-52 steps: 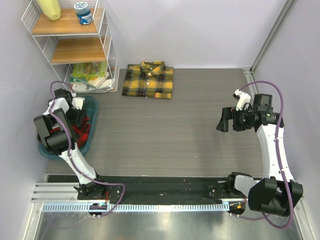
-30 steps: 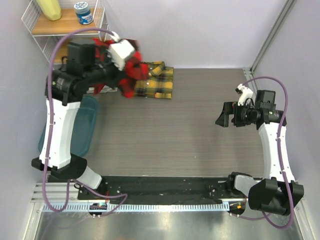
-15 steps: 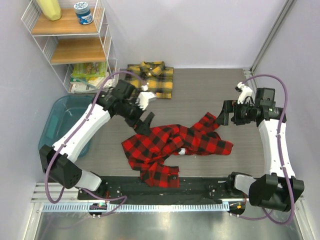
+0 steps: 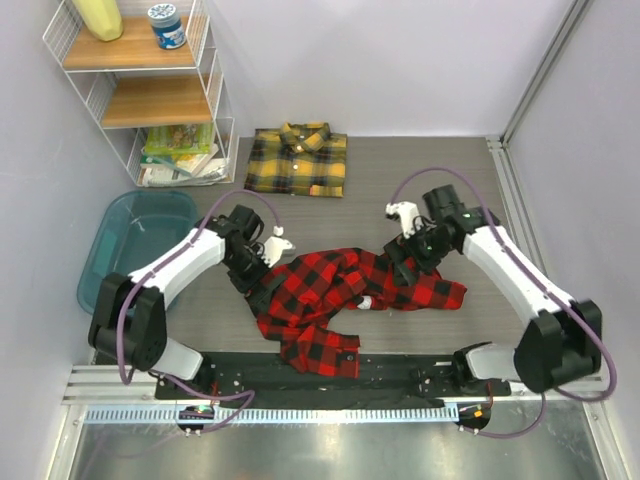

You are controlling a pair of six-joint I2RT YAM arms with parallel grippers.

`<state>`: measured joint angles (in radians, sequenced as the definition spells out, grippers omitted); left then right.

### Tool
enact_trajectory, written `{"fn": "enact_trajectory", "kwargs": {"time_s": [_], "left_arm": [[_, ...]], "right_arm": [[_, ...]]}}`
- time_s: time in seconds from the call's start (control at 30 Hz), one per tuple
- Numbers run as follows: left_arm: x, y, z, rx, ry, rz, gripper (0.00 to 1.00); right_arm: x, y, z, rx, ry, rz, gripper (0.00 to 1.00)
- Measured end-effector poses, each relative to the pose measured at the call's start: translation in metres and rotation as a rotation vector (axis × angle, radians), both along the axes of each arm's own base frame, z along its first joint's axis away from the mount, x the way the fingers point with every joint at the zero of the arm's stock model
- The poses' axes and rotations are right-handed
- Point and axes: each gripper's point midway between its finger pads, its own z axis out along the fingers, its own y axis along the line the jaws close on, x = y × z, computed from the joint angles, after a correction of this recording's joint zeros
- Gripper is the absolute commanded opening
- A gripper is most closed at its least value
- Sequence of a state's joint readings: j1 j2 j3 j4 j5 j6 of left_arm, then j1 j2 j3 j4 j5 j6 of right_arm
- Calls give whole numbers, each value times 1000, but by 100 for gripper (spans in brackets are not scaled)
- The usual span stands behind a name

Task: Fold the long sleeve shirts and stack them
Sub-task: Move the shirt to the center of the board

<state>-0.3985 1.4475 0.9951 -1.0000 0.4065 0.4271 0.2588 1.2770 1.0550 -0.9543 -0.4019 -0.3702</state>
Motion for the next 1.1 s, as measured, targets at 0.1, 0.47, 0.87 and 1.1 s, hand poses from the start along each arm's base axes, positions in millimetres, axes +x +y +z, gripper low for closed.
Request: {"fn": "enact_trajectory", "kwargs": {"time_s": [0.1, 0.47, 0.87, 1.1], "left_arm": [[0, 9, -22, 61, 19, -5, 68], [38, 28, -39, 117, 5, 124, 0], [69, 20, 16, -83, -124, 73, 69], [-40, -34, 9, -110, -134, -399, 82]], "right_arm": [[3, 9, -26, -42, 65, 31, 95], [18, 40, -73, -132, 58, 134, 44], [145, -41, -81, -328, -75, -207, 1], [185, -40, -21, -240, -194, -233, 60]]}}
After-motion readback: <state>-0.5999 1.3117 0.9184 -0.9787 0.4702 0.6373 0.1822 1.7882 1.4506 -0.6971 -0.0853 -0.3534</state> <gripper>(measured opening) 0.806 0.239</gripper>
